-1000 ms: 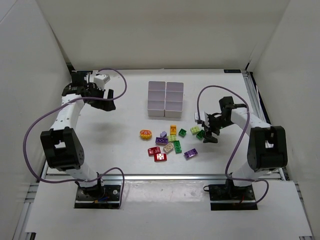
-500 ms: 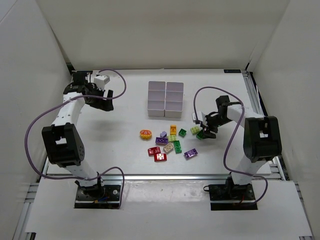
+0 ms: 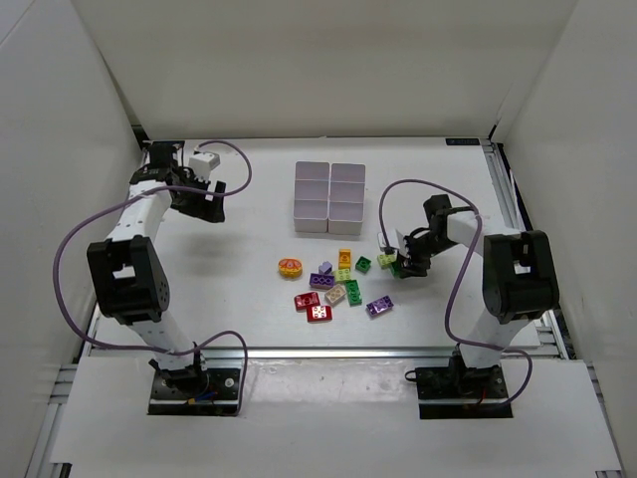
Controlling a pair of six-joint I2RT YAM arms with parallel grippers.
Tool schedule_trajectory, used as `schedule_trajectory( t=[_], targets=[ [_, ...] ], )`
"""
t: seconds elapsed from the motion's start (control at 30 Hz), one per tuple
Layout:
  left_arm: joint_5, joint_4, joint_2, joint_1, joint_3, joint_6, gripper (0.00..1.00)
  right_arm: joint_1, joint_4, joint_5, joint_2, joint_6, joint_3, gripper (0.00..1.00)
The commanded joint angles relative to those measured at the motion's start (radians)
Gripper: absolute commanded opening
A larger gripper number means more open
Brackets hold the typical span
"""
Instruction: Sort the legos into containers by color
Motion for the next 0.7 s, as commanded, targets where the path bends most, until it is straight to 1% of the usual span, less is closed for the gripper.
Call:
schedule_trajectory(
  t=[0.0,0.03,0.07,0.1,0.13,0.2,0.23,0.33,0.37,0.43,0.5,0.53,0.6,0.63,0.67],
  targets=[
    [0.000,-0.006,0.000,-0.007,0.044,0.011,1.00,0.006,-0.037,0.007,-0.011,-0.049,-0.012,0.55],
    [0.004,-0.006,0.004,-0.006,0.049,0.006,0.99,0.003,-0.051,0.019,-0.010,-0.054,-0.012,0.52],
    [0.004,-0.006,0.004,-0.006,0.049,0.004,0.99,0.003,-0.051,0.019,-0.010,-0.051,-0.012,0.52],
    [0.009,-0.004,0.007,-0.006,0.050,0.004,0.99,0.003,-0.055,0.022,-0.014,-0.046,-0.012,0.50],
    [0.010,-0.006,0.007,-0.006,0.053,0.001,1.00,0.005,-0.054,0.020,-0.019,-0.037,-0.012,0.42],
    [0.012,-0.004,0.007,-0.004,0.053,-0.002,0.99,0.003,-0.051,0.019,-0.034,0.004,-0.009,0.33],
    [0.015,-0.006,0.006,-0.006,0.050,-0.005,1.00,0.003,-0.049,0.017,-0.045,0.020,-0.007,0.19],
    [0.026,-0.004,-0.003,-0.006,0.038,-0.005,0.99,0.003,-0.034,0.005,-0.120,0.127,-0.006,0.10],
    [0.027,-0.003,-0.014,-0.006,0.024,-0.005,1.00,0.003,-0.034,-0.012,-0.146,0.176,-0.007,0.04],
    [0.033,-0.003,-0.032,-0.006,0.010,-0.002,0.99,0.002,-0.046,-0.036,-0.237,0.237,-0.003,0.01],
    [0.045,-0.003,-0.043,-0.004,-0.008,-0.006,0.99,0.006,-0.040,-0.075,-0.321,0.311,0.013,0.01],
    [0.052,-0.003,-0.052,-0.006,-0.013,-0.006,0.99,0.014,-0.028,-0.081,-0.343,0.404,0.043,0.02],
    [0.062,-0.003,-0.071,-0.006,-0.017,-0.014,0.99,0.035,0.042,-0.064,-0.369,0.507,0.079,0.03],
    [0.064,-0.003,-0.074,-0.006,-0.014,-0.020,0.99,0.043,0.061,-0.052,-0.363,0.579,0.135,0.04],
    [0.068,-0.006,-0.074,-0.007,-0.010,-0.023,0.99,0.064,0.082,-0.041,-0.344,0.610,0.170,0.04]
  ],
)
